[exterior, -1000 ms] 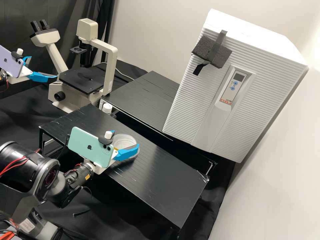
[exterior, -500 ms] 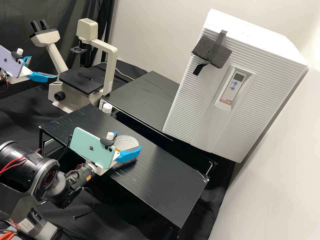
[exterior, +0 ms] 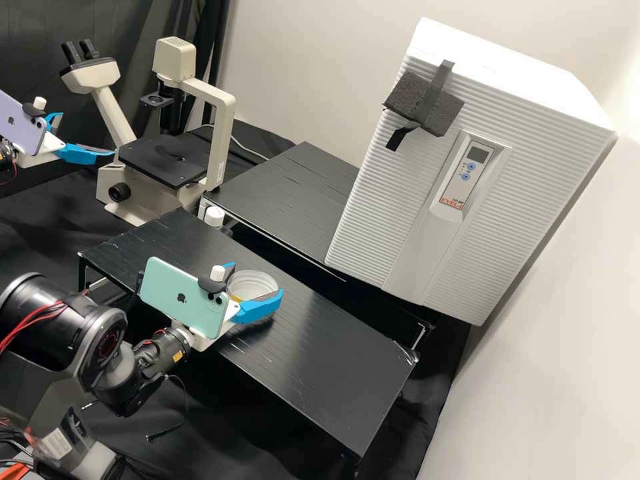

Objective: Close the petri dish lid.

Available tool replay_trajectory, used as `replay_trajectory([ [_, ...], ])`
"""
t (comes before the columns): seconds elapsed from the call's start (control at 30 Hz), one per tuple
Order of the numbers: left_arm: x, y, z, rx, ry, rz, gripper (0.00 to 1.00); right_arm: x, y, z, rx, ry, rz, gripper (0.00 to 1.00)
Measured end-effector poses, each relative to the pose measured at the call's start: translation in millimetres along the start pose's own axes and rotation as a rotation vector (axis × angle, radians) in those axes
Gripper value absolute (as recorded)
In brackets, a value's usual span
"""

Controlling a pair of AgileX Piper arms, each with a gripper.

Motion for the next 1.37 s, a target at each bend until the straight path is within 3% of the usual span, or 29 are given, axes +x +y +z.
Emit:
replay_trajectory([
  [0.43, 0.0, 0.0, 0.0, 0.000, 0.000, 0.000, 1.00, 0.3, 7.8, 7.1, -0.003, -0.038, 0.041, 0.00],
  [0.47, 0.0, 0.0, 0.0, 0.000, 0.000, 0.000, 1.00, 0.3, 7.8, 7.1, -0.003, -0.038, 0.041, 1.00],
  [0.93, 0.0, 0.0, 0.0, 0.000, 0.000, 0.000, 1.00, 0.1, 8.2, 6.6, -0.005, -0.033, 0.038, 1.00],
  [1.1, 0.0, 0.0, 0.0, 0.000, 0.000, 0.000, 1.00, -3.1, 14.2, 1.1, 0.007, -0.004, 0.070, 1.00],
  [1.37, 0.0, 0.0, 0.0, 0.000, 0.000, 0.000, 1.00, -12.9, 32.4, -10.6, 0.097, 0.066, 0.176, 1.00],
])
